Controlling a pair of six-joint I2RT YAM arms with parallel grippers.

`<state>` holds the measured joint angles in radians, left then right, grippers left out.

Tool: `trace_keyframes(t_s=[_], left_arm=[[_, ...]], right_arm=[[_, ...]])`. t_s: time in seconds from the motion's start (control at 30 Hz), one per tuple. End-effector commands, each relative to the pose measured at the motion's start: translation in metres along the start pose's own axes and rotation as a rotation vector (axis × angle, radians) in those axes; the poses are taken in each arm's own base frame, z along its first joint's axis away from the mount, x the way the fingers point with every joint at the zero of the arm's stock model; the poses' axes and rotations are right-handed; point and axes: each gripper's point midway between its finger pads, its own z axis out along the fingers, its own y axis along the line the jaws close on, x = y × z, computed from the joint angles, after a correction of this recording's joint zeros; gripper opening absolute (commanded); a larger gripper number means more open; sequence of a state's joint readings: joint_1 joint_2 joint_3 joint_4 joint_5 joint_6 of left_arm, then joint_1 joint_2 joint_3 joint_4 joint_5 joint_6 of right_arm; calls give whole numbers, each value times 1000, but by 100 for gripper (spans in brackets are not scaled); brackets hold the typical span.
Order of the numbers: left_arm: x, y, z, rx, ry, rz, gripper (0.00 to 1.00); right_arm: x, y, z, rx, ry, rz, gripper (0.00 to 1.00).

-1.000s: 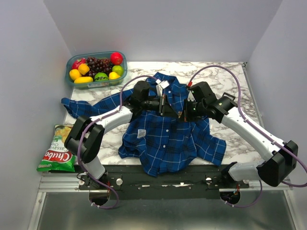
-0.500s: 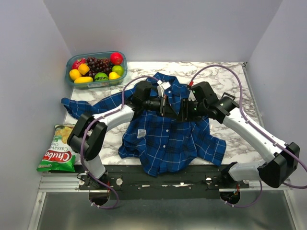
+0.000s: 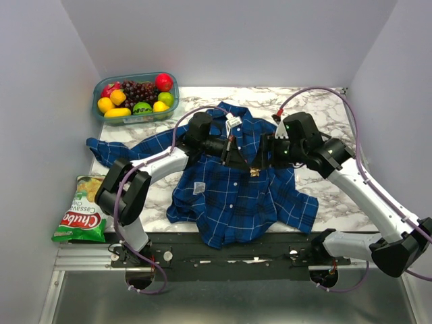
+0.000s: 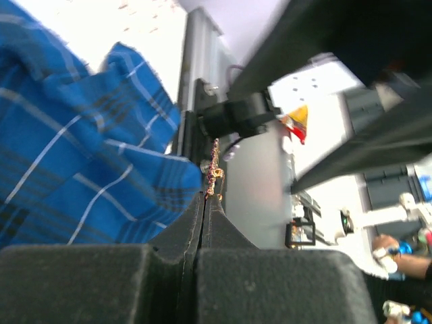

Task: Pin the brooch onto the clothing
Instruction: Pass from the left arm to the right

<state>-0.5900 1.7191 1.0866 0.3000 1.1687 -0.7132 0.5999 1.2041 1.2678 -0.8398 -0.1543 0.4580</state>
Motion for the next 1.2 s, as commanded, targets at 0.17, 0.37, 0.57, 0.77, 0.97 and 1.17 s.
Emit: trace_keyframes(t_s=[0.17, 0.37, 0.57, 0.77, 0.97, 1.17], left_arm=[[3, -54, -5, 157, 36, 143, 0], [3, -53, -4, 153, 33, 138, 0], [3, -51, -4, 149, 31, 132, 0], [3, -48, -3, 145, 31, 123, 0], [4, -48, -2, 147, 34, 123, 0], [2, -42, 0, 123, 28, 101, 0]], right_arm=[[19, 22, -2, -172, 52, -8, 67], [19, 24, -5, -182, 38, -8, 53], [22, 20, -6, -170, 43, -9, 45], [22, 20, -5, -170, 40, -12, 34], [22, 18, -5, -164, 34, -12, 27], [22, 20, -9, -167, 28, -7, 33]])
